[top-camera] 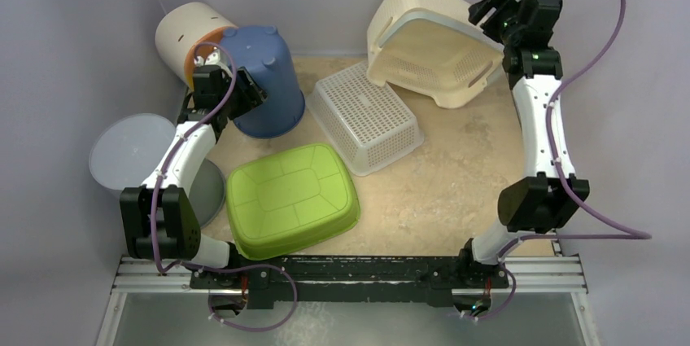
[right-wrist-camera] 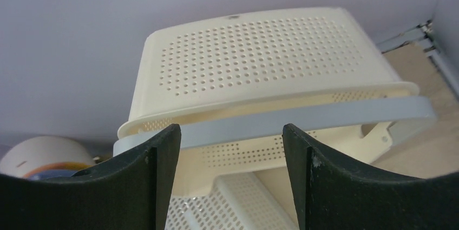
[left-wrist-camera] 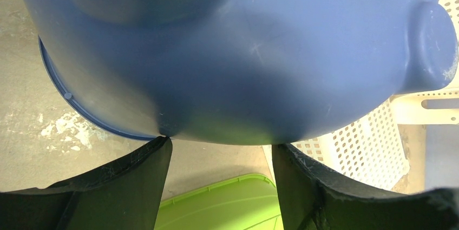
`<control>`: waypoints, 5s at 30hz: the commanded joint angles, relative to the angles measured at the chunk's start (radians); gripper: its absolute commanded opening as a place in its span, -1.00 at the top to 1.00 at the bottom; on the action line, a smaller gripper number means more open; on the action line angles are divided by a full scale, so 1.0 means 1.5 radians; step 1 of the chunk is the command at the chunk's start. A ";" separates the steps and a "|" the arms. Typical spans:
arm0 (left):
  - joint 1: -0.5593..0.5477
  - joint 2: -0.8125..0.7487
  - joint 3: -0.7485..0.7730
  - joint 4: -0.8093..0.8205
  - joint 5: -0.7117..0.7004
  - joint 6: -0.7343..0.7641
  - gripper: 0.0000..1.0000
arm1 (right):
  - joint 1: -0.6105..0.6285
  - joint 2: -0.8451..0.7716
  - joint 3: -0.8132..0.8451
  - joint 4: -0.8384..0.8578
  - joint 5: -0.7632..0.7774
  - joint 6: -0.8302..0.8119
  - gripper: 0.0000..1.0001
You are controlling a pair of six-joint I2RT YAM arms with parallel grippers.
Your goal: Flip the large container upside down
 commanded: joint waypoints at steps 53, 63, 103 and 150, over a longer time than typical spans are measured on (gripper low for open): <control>-0.002 -0.023 0.045 -0.003 0.022 0.033 -0.34 | 0.037 -0.043 -0.331 0.504 -0.024 0.596 -0.39; -0.002 -0.012 0.050 -0.006 0.017 0.036 -0.34 | 0.041 0.058 -0.300 0.642 -0.047 0.629 -0.18; -0.001 -0.021 0.025 -0.003 0.019 0.045 -0.34 | -0.008 -0.172 -0.777 0.691 -0.024 0.482 1.00; -0.001 0.002 0.049 -0.016 0.006 0.060 -0.34 | -0.020 0.009 -0.476 0.757 0.067 0.589 -0.33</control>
